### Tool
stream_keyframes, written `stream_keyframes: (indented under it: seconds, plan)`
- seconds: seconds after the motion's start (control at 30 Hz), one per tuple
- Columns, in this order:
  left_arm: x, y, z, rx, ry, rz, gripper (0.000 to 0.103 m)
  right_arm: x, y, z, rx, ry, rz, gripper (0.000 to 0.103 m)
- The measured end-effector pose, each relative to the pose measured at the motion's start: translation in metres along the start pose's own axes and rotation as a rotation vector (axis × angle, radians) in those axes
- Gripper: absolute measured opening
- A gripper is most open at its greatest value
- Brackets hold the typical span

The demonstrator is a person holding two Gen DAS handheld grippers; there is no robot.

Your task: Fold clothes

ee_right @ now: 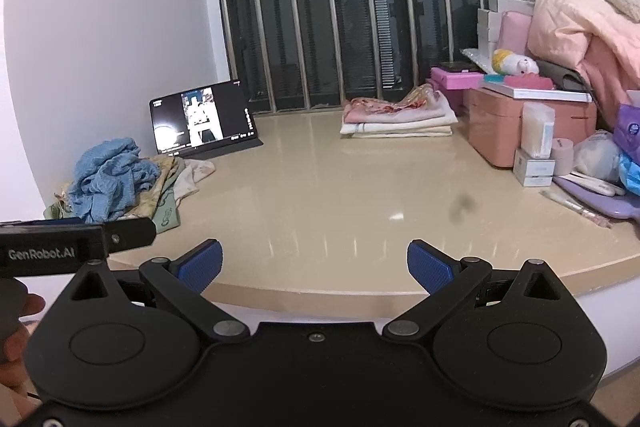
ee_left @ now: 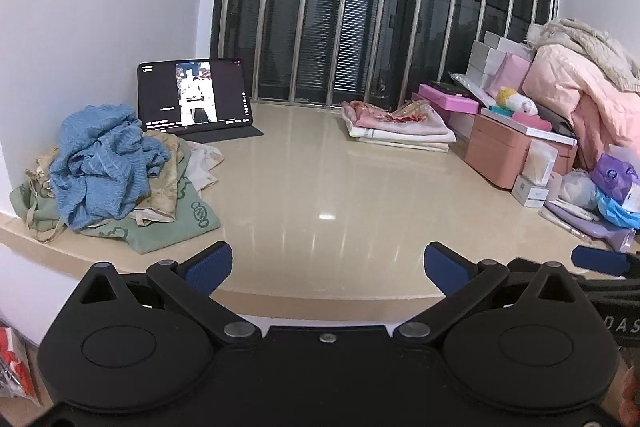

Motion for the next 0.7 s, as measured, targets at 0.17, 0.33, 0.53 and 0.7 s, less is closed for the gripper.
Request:
stream_keyframes:
  seconds: [0.17, 0.33, 0.53, 0.7]
  plan:
    - [-0.0023, 0.0033, -0.0012, -0.005, 0.006, 0.002, 0.103, 0.0037, -0.0001, -0.0051, 0.015, -0.010, -0.019, 0.100]
    - [0.0013, 0.0010, -0.0051, -0.040, 0.014, 0.001, 0.103, 0.0013, 0.0003, -0.0001, 0.057, 0.028, 0.019, 0.100]
    - [-0.0026, 0.0032, -0.0068, -0.040, 0.027, 0.022, 0.103, 0.0021, 0.0014, -0.0014, 0.070, 0.032, 0.031, 0.100]
    - [-0.0028, 0.0041, -0.0056, -0.036, 0.022, 0.025, 0.103, 0.0022, 0.0021, -0.0015, 0.074, 0.029, 0.027, 0.100]
Point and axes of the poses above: each gripper's, at about its wrist camera, not at the fingertips, and z roughly the way its jaws point, x to its left, y to its top, the point moved 6 cm from there along z, roughly the way its jaws point, and after that the axes turned 8 degrees about z, right-handed, at the moved point
